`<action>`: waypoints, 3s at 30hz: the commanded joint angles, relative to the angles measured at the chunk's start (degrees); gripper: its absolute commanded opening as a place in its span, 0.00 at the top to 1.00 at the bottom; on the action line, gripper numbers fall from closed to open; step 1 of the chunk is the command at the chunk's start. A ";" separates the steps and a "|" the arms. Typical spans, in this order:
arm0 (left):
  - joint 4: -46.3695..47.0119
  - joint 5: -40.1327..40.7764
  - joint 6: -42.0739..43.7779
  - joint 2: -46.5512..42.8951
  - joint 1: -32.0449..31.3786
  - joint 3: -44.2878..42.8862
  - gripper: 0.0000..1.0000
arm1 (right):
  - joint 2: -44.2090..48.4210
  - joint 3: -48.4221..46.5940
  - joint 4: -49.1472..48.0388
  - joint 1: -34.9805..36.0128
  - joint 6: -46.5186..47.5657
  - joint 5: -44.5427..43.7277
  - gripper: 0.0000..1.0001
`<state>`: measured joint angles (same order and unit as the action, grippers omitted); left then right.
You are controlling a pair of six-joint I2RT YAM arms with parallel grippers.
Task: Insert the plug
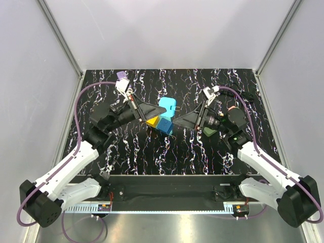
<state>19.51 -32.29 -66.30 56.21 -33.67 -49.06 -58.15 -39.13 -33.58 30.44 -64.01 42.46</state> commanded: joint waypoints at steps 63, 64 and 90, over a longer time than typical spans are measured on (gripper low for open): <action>-11.42 -10.16 8.30 2.24 1.77 -7.37 0.63 | -6.01 -4.46 -5.09 6.21 1.69 1.14 1.00; -11.51 -9.90 8.21 1.89 1.77 -7.28 0.63 | -6.18 -4.46 -5.09 6.21 1.69 1.31 1.00; -14.22 -9.19 9.52 2.68 2.64 -8.16 1.00 | -7.77 -3.41 -6.58 6.30 0.03 2.72 0.74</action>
<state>4.97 -41.63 -58.59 59.18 -31.24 -55.22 -65.67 -43.05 -39.20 36.12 -63.68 44.05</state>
